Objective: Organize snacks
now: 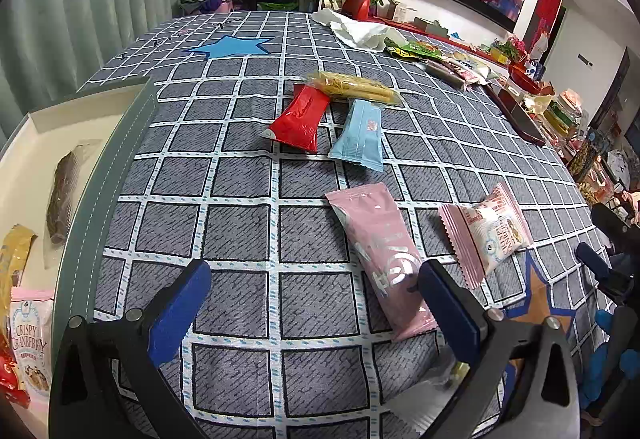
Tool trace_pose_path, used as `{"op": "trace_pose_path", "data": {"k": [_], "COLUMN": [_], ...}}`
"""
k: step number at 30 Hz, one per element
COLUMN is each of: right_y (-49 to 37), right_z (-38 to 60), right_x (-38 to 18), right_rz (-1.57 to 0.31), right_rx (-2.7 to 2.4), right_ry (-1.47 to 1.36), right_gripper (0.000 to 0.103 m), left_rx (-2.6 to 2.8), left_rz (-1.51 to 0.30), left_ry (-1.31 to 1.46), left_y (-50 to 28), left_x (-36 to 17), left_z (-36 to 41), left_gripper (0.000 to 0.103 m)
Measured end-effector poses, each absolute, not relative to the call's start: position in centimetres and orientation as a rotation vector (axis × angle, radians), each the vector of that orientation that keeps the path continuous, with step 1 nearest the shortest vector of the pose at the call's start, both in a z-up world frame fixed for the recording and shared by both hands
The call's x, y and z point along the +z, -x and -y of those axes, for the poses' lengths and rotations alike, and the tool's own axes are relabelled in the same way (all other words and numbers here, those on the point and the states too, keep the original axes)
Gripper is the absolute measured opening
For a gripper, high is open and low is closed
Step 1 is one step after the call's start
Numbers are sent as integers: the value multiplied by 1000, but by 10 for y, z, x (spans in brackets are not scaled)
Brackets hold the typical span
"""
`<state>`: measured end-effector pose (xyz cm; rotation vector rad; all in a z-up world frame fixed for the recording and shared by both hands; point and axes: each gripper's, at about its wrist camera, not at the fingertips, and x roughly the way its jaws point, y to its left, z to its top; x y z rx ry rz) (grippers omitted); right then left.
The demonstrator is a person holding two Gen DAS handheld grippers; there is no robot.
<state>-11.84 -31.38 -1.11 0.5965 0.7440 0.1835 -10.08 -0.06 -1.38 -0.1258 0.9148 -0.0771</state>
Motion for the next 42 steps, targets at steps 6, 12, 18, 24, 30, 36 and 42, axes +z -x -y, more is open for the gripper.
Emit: {"op": "trace_pose_path", "data": {"k": [6, 12, 18, 24, 30, 36, 42], "right_y": [119, 118, 119, 119, 120, 120, 119], "right_z": [314, 314, 313, 313, 312, 312, 311], "right_x": [-11, -11, -11, -11, -11, -11, -10], "right_rz": [-744, -744, -743, -743, -745, -746, -758], "right_rx": [184, 185, 184, 183, 180, 179, 167], "right_ry": [-597, -595, -595, -595, -591, -588, -566], "right_gripper": [103, 103, 103, 103, 103, 103, 103], "left_rx": [-77, -77, -77, -77, -77, -77, -76], "left_rz": [-915, -915, -915, -915, -914, -914, -914], "left_ry": [126, 126, 126, 125, 126, 126, 126], "left_y": [101, 101, 100, 100, 101, 101, 100], "left_x": [-14, -14, -14, -14, -13, -13, -14], "left_z": [1, 1, 1, 1, 1, 1, 1], "left_gripper": [103, 103, 103, 103, 103, 103, 103]}}
